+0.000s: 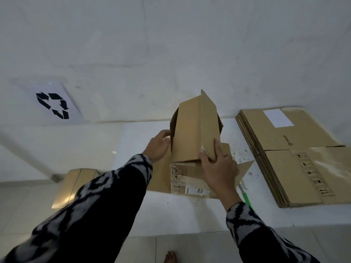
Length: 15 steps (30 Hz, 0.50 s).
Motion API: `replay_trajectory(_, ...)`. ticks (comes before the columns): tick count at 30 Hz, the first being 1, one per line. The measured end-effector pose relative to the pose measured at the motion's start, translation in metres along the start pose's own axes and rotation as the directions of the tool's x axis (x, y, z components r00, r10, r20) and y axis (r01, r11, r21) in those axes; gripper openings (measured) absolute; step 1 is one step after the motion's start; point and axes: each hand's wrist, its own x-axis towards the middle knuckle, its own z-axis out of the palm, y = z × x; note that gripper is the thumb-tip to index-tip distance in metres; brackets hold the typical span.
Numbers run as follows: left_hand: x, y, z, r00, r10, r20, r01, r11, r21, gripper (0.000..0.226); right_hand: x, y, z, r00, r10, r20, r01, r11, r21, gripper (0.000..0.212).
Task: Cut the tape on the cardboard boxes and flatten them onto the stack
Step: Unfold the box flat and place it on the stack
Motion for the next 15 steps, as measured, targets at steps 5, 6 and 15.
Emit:
replay_trajectory(5, 0.018, -0.001, -0.001, 0.96, -0.07, 0.272, 0.089, 0.994, -0.058, 0.04, 0.004, 0.002, -0.001, 1.0, -0.012, 0.025, 0.012, 1.0, -0.014, 0.073)
replay_trajectory(6, 0.018, 0.0, -0.002, 0.963, -0.05, 0.266, 0.069, 0.996, -0.064, 0.036, 0.004, 0.002, -0.002, 0.999, -0.014, 0.03, 0.014, 1.0, -0.007, 0.073)
replay_trajectory(15, -0.047, -0.051, -0.059, 0.998, 0.034, -0.047, -0.035, 0.999, -0.039, 0.021, 0.021, -0.001, -0.002, 0.998, -0.052, 0.017, 0.053, 0.998, -0.028, 0.074)
